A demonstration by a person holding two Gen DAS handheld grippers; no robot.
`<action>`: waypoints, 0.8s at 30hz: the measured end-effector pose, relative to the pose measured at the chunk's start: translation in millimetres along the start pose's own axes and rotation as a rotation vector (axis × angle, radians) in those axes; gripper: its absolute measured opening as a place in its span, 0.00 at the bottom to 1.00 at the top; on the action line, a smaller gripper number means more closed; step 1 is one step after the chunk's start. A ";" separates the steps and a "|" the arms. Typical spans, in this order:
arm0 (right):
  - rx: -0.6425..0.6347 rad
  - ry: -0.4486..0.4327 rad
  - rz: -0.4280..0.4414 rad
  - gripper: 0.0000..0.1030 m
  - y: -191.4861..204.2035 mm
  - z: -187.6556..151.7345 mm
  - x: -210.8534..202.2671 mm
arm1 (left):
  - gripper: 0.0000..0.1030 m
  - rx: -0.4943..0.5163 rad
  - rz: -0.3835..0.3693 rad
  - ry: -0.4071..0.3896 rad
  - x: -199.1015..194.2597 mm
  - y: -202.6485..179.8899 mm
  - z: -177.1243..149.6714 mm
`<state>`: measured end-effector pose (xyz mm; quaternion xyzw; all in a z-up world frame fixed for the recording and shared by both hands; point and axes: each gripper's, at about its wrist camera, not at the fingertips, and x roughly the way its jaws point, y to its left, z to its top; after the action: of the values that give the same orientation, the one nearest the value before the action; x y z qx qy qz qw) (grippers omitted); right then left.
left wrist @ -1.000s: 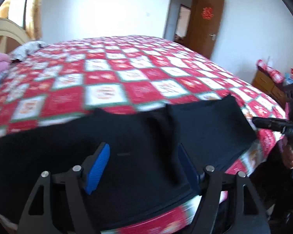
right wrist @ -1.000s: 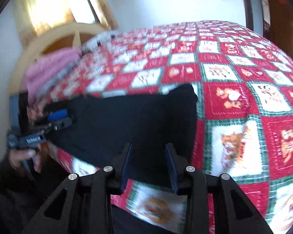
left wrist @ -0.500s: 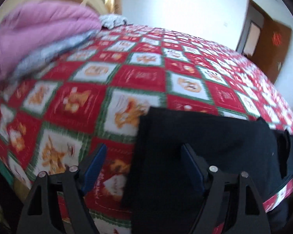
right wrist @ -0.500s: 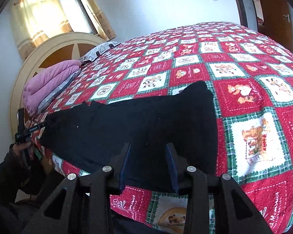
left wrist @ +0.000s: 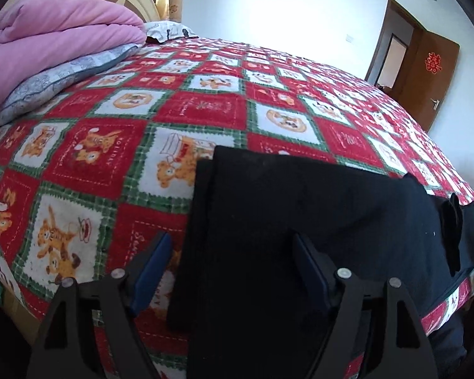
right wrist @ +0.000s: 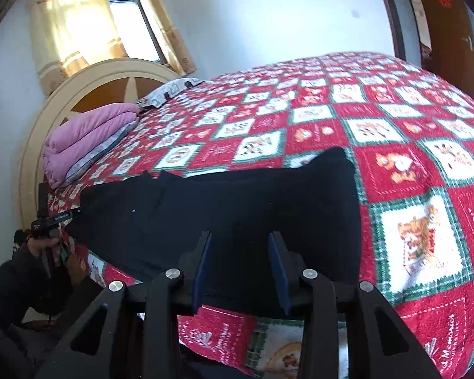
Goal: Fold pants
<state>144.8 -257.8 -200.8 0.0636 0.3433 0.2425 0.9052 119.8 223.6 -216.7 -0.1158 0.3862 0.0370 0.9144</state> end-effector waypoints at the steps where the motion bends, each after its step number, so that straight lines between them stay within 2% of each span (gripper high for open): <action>1: -0.018 0.001 0.004 0.37 4.1 -1.0 1.2 | 0.73 -0.011 -0.009 0.004 -0.6 2.6 1.4; 4: -0.082 0.020 -0.003 0.37 19.0 -5.9 8.6 | 0.71 -0.023 -0.025 0.007 -2.3 7.3 6.6; 9: -0.158 0.036 0.002 0.37 35.4 -13.6 14.7 | 0.69 0.038 0.005 -0.004 0.2 -2.6 1.1; 14: -0.168 0.050 -0.003 0.37 36.8 -16.8 19.0 | 0.51 0.004 -0.025 0.017 -3.9 1.5 7.5; 17: -0.162 0.052 -0.016 0.37 36.0 -16.5 19.9 | 0.28 -0.014 -0.076 0.033 -5.7 0.0 11.1; 24: -0.130 0.049 -0.033 0.37 28.4 -16.2 20.4 | 0.23 -0.070 -0.119 0.053 -12.8 -3.8 18.2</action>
<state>136.2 -224.0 -217.1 -0.0071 0.3499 0.2511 0.9025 124.2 224.6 -194.6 -0.1713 0.4014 -0.0071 0.8997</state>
